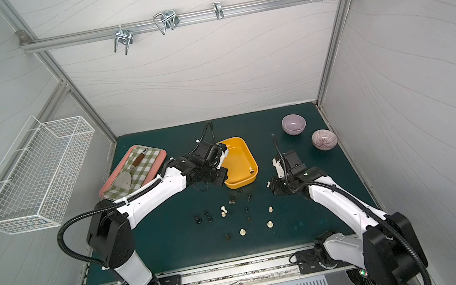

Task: Put the chess pieces into the storage box
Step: Place the chess piece in the storage box.

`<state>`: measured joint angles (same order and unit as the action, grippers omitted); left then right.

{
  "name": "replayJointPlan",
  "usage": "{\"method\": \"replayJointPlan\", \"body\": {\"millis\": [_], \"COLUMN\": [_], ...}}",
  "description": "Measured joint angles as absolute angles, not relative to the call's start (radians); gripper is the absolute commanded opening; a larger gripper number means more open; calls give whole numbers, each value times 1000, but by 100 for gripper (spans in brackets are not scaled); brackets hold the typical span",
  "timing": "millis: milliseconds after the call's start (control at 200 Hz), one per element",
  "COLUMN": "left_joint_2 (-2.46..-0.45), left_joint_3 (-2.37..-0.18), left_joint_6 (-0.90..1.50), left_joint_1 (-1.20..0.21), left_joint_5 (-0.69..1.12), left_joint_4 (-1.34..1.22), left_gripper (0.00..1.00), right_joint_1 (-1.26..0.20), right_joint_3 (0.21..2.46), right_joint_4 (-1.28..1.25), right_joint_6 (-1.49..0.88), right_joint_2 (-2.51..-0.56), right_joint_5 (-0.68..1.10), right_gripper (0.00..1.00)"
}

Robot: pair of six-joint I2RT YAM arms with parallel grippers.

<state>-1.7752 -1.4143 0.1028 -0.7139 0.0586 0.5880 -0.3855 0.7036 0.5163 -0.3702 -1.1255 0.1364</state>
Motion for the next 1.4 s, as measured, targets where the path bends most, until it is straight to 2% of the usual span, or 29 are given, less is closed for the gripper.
{"method": "replayJointPlan", "body": {"millis": [425,660,990,1400], "left_joint_2": [-1879,-1892,-1895,-1895], "left_joint_3": [-1475,-1479,-1479,-1479], "left_joint_6": [104,109,110,128], "left_joint_1": [-716,-716,-716,-716], "left_joint_5": [112,121,124,125], "left_joint_4": [604,604,604,602], "left_gripper": [11,18,21,39], "right_joint_1": [-386,-386,-387,-389], "right_joint_3": [693,693,692,687], "right_joint_4": [514,513,509,506], "right_joint_6": [-379,-379,-393,-394], "right_joint_2": [-1114,-1114,-1114,-1114], "right_joint_5": [139,140,140,140], "right_gripper": [26,26,26,26]}}
